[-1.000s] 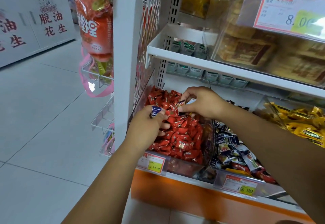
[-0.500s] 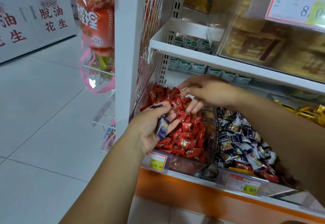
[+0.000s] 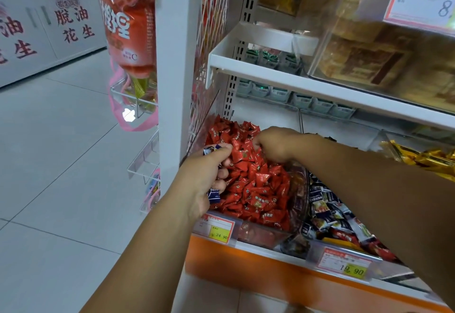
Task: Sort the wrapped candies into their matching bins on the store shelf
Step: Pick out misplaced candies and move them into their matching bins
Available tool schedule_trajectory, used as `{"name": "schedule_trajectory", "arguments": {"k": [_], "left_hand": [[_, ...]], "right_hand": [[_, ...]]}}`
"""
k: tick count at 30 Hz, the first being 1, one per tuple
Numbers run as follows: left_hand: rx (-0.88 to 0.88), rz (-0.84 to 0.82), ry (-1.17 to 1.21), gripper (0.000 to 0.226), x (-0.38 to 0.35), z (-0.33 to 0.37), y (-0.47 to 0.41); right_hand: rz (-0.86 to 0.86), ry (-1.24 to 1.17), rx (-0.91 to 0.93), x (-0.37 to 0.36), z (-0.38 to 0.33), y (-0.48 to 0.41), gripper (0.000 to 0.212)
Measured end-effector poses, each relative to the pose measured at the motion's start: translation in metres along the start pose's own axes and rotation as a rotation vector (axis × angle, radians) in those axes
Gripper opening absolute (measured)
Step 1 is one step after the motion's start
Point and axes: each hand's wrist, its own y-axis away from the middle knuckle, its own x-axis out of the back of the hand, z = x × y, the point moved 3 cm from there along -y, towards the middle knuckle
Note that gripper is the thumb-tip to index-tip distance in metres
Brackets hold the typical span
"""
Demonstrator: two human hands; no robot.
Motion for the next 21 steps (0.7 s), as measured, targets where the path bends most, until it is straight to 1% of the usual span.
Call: {"name": "schedule_trajectory", "arguments": {"k": [2,3,7,9,14,15,17,18,19,20,21], "left_hand": [[-0.001,0.003,-0.006,0.004,0.0,-0.001,-0.001],[-0.002,0.003,-0.01,0.004,0.0,-0.001,-0.001],[-0.02,0.006,-0.038,0.002,0.0,-0.001,-0.001],[-0.036,0.012,-0.059,0.003,0.001,0.0,0.001],[-0.091,0.0,-0.153,0.011,-0.001,0.001,0.007],[-0.103,-0.018,-0.19,0.015,-0.003,0.0,0.008],[-0.116,-0.056,-0.269,0.022,-0.008,-0.001,0.01],[-0.127,-0.064,-0.305,0.023,-0.01,-0.002,0.01],[-0.141,-0.058,-0.34,0.022,-0.011,-0.003,0.01],[-0.162,-0.039,-0.371,0.02,-0.011,-0.004,0.009],[-0.189,-0.018,-0.398,0.018,-0.01,-0.005,0.008]], "right_hand": [[0.053,-0.046,0.005,0.001,0.003,0.0,0.026],[0.072,-0.092,0.001,0.001,0.005,0.0,0.029],[0.189,-0.359,-0.011,0.012,0.011,0.008,0.065],[0.235,-0.474,-0.007,0.019,0.015,0.018,0.07],[0.269,-0.759,0.003,0.03,0.02,0.05,0.05],[0.251,-0.847,0.036,0.032,0.015,0.056,0.046],[0.157,-1.02,0.14,0.033,0.001,0.063,0.042],[0.107,-1.061,0.184,0.032,-0.006,0.064,0.041],[0.08,-1.05,0.209,0.031,-0.012,0.062,0.038],[0.067,-1.026,0.201,0.03,-0.013,0.056,0.034],[0.096,-0.976,0.155,0.032,-0.009,0.048,0.028]]}}
